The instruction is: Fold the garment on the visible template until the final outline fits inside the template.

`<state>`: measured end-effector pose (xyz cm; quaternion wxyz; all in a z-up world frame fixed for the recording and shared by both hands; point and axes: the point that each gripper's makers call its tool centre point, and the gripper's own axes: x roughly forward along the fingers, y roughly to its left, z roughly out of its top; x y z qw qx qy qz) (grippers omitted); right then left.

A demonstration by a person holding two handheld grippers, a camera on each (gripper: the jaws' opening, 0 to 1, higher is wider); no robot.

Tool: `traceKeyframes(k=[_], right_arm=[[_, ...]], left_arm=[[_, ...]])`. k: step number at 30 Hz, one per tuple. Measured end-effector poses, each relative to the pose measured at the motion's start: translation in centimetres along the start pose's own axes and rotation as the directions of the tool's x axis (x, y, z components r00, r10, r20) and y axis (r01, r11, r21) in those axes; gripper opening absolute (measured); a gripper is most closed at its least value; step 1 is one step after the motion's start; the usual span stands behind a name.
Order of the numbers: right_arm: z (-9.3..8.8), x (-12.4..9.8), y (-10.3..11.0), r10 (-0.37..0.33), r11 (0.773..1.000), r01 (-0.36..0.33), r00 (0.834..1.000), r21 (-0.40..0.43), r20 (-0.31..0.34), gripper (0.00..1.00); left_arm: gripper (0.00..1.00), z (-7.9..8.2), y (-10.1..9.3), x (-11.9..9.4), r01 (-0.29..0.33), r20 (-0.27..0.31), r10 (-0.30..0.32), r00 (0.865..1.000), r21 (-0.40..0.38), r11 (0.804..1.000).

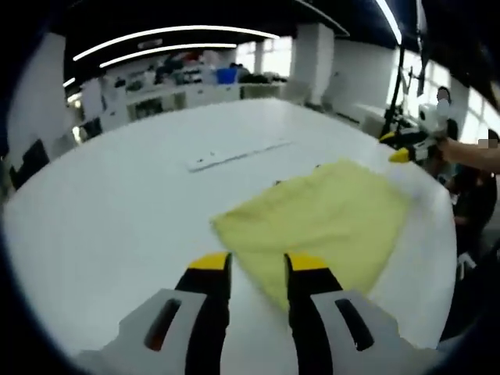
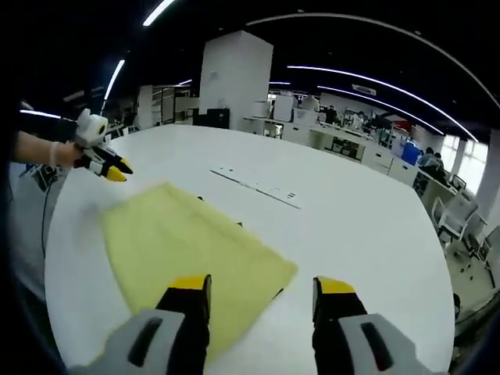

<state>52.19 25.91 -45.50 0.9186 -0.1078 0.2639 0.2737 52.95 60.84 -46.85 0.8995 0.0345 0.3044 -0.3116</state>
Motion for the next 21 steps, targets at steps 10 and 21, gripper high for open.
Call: traceKeyframes(k=[10, 21], right_arm=[[-4.7, -2.1, 3.0, 0.115, 0.984, -0.11, 0.993, 0.143, -0.027, 0.41], [-8.2, -3.6, 5.2, 0.179, 0.956, -0.164, 0.983, 0.245, -0.037, 0.34]], left_arm=[[0.16, -3.2, -1.1, -1.5, 0.045, -0.021, -0.046, 0.999, -0.034, 0.998], [0.0, -7.7, -3.5, -2.6, 0.122, -0.098, -0.139, 0.985, -0.162, 0.979]])
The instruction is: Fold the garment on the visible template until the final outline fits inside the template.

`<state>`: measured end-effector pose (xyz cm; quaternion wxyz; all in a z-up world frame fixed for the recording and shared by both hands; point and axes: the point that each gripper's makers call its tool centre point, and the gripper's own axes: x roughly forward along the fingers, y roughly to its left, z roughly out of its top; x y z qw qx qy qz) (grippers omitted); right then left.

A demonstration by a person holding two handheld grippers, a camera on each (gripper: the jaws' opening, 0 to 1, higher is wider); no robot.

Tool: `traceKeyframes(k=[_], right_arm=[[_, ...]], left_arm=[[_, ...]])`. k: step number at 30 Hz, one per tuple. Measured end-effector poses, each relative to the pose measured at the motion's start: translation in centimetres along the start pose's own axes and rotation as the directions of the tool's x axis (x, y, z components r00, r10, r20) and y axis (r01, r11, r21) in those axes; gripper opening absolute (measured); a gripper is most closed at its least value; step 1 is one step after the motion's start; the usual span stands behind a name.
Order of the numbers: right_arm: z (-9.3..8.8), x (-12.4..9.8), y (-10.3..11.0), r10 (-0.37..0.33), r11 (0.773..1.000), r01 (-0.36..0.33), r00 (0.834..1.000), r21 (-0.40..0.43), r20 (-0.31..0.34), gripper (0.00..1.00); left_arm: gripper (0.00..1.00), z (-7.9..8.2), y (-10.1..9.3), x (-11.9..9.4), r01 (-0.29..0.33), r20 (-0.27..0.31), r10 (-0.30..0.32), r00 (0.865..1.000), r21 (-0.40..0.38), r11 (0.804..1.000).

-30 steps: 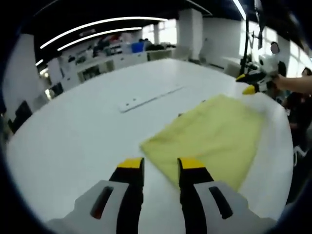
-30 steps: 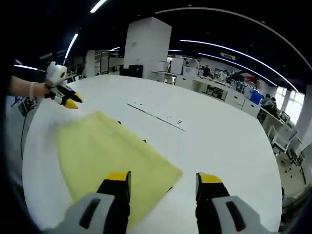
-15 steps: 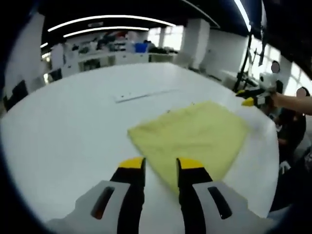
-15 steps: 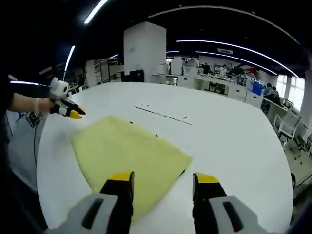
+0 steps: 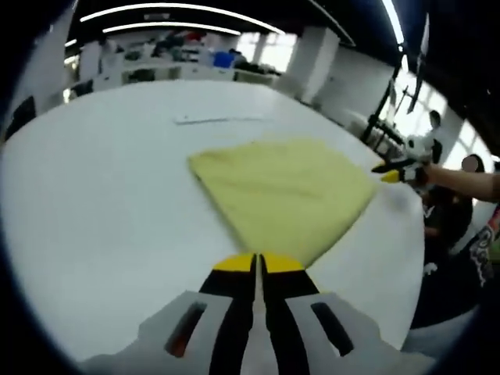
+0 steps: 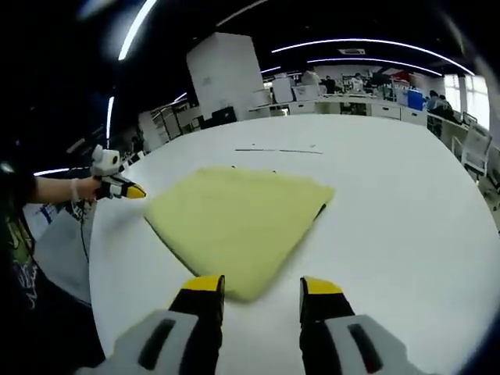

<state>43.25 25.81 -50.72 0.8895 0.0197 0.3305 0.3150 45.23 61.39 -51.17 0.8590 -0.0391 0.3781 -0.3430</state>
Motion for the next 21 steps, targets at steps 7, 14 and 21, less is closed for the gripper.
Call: traceKeyframes(k=[7, 14, 21], right_arm=[[-0.9, 0.4, 0.5, 0.019, 1.0, -0.019, 1.0, -0.004, -0.02, 0.26], [-1.6, 1.0, 1.1, 0.046, 0.998, -0.046, 0.999, 0.033, -0.015, 0.15], [-1.8, 1.2, 1.1, 0.063, 0.995, -0.064, 0.998, 0.077, 0.009, 0.13]], left_arm=[[0.0, -1.4, -1.0, 0.4, 0.034, -0.019, -0.034, 0.999, 0.035, 0.999], [0.0, -2.0, -0.7, 0.1, 0.026, -0.003, -0.026, 1.0, -0.01, 1.0], [0.03, -2.3, -1.1, 0.5, 0.042, 0.008, -0.042, 0.999, -0.04, 0.998]])
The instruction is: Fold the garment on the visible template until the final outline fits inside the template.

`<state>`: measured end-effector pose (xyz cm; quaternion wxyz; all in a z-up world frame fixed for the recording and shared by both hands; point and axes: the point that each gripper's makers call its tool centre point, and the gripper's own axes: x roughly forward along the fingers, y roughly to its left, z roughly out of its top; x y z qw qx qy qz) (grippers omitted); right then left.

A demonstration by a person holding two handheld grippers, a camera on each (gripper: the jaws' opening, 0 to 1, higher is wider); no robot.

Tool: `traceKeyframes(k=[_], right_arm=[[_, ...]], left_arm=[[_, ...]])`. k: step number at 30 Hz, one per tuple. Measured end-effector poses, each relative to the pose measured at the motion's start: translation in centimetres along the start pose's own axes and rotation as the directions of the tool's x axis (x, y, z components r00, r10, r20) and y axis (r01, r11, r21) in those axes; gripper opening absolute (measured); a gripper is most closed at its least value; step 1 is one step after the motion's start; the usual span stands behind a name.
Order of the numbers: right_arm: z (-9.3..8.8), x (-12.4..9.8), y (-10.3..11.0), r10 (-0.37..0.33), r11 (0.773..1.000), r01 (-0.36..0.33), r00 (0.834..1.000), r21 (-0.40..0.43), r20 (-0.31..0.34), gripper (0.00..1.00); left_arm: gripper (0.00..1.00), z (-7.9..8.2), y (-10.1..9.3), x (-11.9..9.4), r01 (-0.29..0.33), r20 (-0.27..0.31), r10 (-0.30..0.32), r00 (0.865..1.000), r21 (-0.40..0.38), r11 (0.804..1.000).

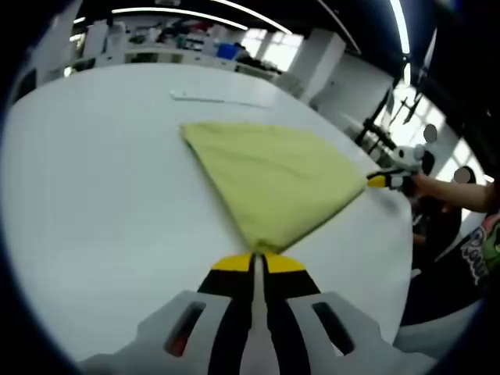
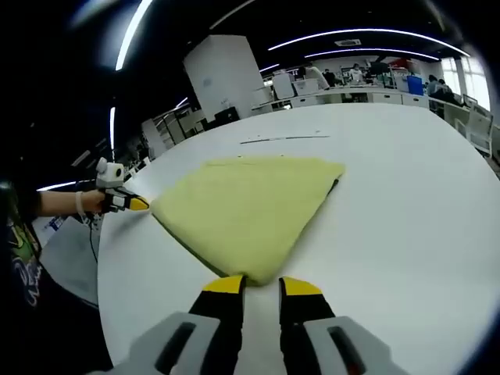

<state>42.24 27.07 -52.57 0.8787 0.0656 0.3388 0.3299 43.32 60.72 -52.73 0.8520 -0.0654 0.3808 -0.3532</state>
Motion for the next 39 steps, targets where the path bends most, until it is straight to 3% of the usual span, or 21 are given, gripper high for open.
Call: traceKeyframes(k=[10, 18, 24, 33, 39], right_arm=[[0.1, 0.3, 0.8, 0.031, 0.997, -0.035, 0.998, 0.071, 0.062, 0.11], [-0.2, 0.3, 0.5, 0.004, 0.987, -0.02, 0.994, 0.157, 0.105, 0.0], [-0.2, 0.2, 0.3, -0.011, 0.983, -0.011, 0.993, 0.184, 0.115, 0.0], [0.8, -1.5, -0.1, -0.001, 0.987, -0.018, 0.993, 0.16, 0.116, 0.0], [1.5, -2.1, 0.6, 0.036, 0.997, -0.041, 0.996, 0.063, 0.085, 0.0]], left_arm=[[0.04, 0.1, -0.2, 0.9, 0.016, 0.02, -0.015, 1.0, -0.017, 1.0], [0.0, 0.1, 0.2, 0.8, 0.02, 0.053, -0.015, 0.999, -0.094, 0.995], [0.0, 0.2, -0.1, 0.8, 0.024, 0.055, -0.019, 0.998, -0.087, 0.996], [0.0, 1.1, 0.2, -0.6, 0.012, 0.076, -0.008, 0.997, -0.057, 0.998], [0.0, 1.2, 0.0, -1.2, 0.023, 0.062, -0.024, 0.998, 0.01, 1.0]])
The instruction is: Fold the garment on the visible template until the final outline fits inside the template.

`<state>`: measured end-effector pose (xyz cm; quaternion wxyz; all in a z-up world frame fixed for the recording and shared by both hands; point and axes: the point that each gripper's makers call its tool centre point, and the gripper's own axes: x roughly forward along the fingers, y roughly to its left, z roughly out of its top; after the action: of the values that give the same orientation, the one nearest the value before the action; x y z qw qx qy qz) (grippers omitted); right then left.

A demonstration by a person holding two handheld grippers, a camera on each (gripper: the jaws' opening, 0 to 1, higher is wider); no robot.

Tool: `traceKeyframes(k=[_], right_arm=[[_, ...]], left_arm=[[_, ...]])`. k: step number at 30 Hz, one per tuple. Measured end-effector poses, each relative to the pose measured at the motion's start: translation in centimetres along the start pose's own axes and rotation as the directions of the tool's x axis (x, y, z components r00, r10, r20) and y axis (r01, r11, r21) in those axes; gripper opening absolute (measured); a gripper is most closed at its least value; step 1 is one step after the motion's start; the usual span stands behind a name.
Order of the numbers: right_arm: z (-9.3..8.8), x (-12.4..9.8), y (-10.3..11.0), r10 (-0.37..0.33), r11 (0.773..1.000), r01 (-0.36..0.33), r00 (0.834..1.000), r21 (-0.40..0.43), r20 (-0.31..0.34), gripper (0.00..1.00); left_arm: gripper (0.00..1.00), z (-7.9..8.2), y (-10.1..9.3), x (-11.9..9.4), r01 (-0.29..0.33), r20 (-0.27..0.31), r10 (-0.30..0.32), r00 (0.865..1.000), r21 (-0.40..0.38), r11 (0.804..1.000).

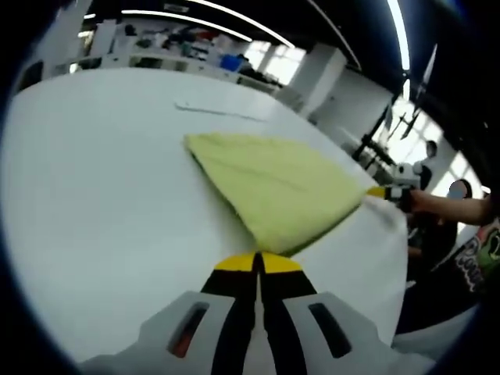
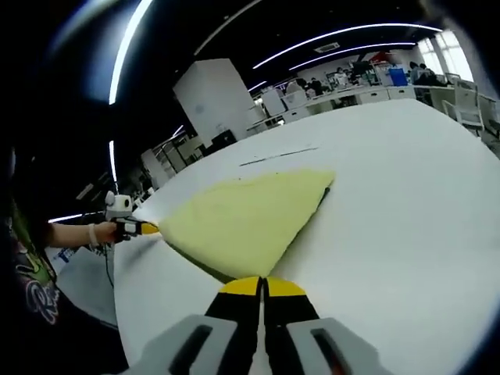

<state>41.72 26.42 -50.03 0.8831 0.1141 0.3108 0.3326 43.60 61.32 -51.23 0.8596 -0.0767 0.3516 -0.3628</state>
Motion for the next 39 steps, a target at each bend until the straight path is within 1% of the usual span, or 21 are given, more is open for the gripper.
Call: traceKeyframes(k=[1, 5, 9, 12, 15, 18, 20, 22, 24, 26, 29, 32, 35, 36, 38, 39], right_arm=[[0.0, 0.0, 0.0, 0.002, 1.0, -0.002, 1.0, -0.002, -0.003, 0.0], [-0.4, -0.4, 0.3, 0.017, 0.999, -0.018, 0.999, -0.039, -0.034, 0.0], [-1.2, -0.9, 0.2, 0.019, 0.999, -0.021, 0.998, -0.046, -0.058, 0.0], [-1.8, -1.4, 0.5, 0.026, 0.998, -0.031, 0.997, -0.059, -0.076, 0.0], [-3.0, -2.0, 0.9, 0.042, 0.995, -0.052, 0.993, -0.088, -0.115, 0.0], [-3.8, -2.4, 1.2, 0.052, 0.993, -0.065, 0.99, -0.095, -0.134, 0.0], [-4.2, -2.7, 1.3, 0.053, 0.991, -0.071, 0.987, -0.114, -0.148, 0.0], [-4.5, -2.9, 1.2, 0.049, 0.99, -0.069, 0.987, -0.123, -0.155, 0.0], [-4.7, -3.2, 1.1, 0.052, 0.992, -0.068, 0.987, -0.109, -0.151, 0.0], [-4.6, -3.1, 1.1, 0.049, 0.993, -0.063, 0.989, -0.099, -0.142, 0.0], [-4.8, -2.9, 0.9, 0.046, 0.993, -0.062, 0.988, -0.101, -0.147, 0.0], [-4.8, -2.9, 0.9, 0.044, 0.994, -0.059, 0.988, -0.096, -0.148, 0.0], [-4.7, -3.0, 0.8, 0.039, 0.992, -0.055, 0.988, -0.111, -0.146, 0.0], [-4.9, -3.1, 0.7, 0.029, 0.992, -0.048, 0.988, -0.118, -0.153, 0.0], [-5.0, -3.3, 0.5, 0.02, 0.996, -0.033, 0.989, -0.084, -0.149, 0.05], [-5.0, -3.5, 0.4, 0.015, 0.996, -0.028, 0.99, -0.089, -0.143, 0.09]], left_arm=[[0.0, -0.1, 0.0, -0.1, -0.001, -0.011, 0.001, 1.0, 0.023, 1.0], [0.0, -1.1, -0.5, -0.4, 0.016, -0.045, -0.013, 0.999, 0.069, 0.998], [0.0, -1.7, -0.8, -0.7, 0.035, -0.06, -0.031, 0.998, 0.07, 0.997], [0.0, -2.2, -1.4, -1.0, 0.048, -0.075, -0.041, 0.996, 0.096, 0.994], [0.0, -2.8, -1.9, -1.3, 0.061, -0.096, -0.049, 0.994, 0.121, 0.991], [0.0, -3.4, -2.2, -1.7, 0.068, -0.105, -0.055, 0.993, 0.12, 0.99], [0.0, -3.9, -2.5, -1.9, 0.078, -0.119, -0.063, 0.991, 0.12, 0.99], [0.0, -4.6, -2.3, -2.2, 0.064, -0.138, -0.045, 0.989, 0.137, 0.988], [0.0, -5.1, -2.2, -2.6, 0.062, -0.137, -0.046, 0.989, 0.111, 0.992], [0.0, -5.2, -2.3, -2.9, 0.061, -0.121, -0.049, 0.991, 0.1, 0.993], [0.0, -5.7, -2.1, -2.9, 0.055, -0.124, -0.044, 0.991, 0.084, 0.995], [0.0, -5.5, -2.4, -2.9, 0.054, -0.113, -0.046, 0.993, 0.074, 0.996], [0.0, -5.2, -2.5, -2.8, 0.053, -0.1, -0.046, 0.994, 0.065, 0.997], [0.0, -5.1, -2.5, -2.8, 0.051, -0.097, -0.046, 0.994, 0.05, 0.997], [0.0, -4.8, -2.5, -2.7, 0.049, -0.087, -0.045, 0.995, 0.042, 0.998], [0.0, -4.7, -2.5, -2.7, 0.046, -0.082, -0.042, 0.996, 0.042, 0.998]])
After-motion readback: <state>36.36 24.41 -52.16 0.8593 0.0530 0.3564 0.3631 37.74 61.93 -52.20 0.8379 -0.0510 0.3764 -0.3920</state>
